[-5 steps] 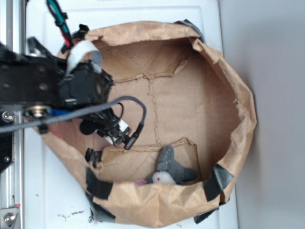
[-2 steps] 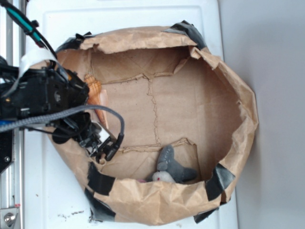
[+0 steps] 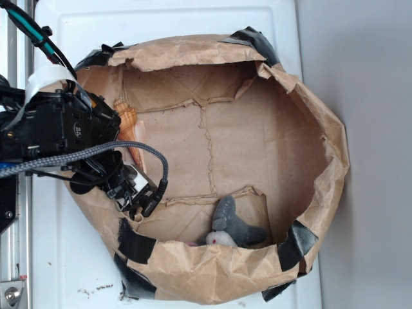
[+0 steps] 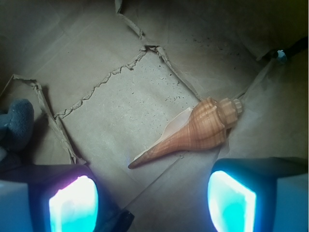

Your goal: Grab the shell.

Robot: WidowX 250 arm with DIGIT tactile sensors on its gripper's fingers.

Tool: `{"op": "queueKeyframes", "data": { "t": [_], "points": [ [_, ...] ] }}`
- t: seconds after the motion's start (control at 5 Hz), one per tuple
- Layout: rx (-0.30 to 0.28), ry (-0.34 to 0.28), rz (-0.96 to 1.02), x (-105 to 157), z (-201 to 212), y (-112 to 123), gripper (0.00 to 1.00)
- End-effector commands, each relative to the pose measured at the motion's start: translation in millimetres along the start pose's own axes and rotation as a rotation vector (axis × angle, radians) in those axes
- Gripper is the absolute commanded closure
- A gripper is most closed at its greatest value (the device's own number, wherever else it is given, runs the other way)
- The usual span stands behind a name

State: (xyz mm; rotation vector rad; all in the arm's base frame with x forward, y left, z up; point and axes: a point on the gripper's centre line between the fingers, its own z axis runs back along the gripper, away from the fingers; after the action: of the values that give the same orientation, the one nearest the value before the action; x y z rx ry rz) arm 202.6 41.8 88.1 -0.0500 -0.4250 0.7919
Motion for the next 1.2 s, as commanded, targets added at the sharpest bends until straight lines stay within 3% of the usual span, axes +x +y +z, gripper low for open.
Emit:
{"op": "queueKeyframes", "data": {
  "t": [0.0,0.2,0.6,0.8,1.0],
  "points": [
    [-0.028,-0.056,-0.241,125.4,-14.0,-9.8,0.00],
    [-0.019,-0.098,-0.203,126.0,-10.9,-4.5,0.00],
    [-0.019,-0.098,-0.203,126.0,-10.9,-4.5,0.00],
    [-0.049,-0.041,-0.301,123.7,-13.0,-19.4,0.00],
    [-0.118,0.156,-0.504,106.6,-7.5,-35.7,0.00]
  ]
}}
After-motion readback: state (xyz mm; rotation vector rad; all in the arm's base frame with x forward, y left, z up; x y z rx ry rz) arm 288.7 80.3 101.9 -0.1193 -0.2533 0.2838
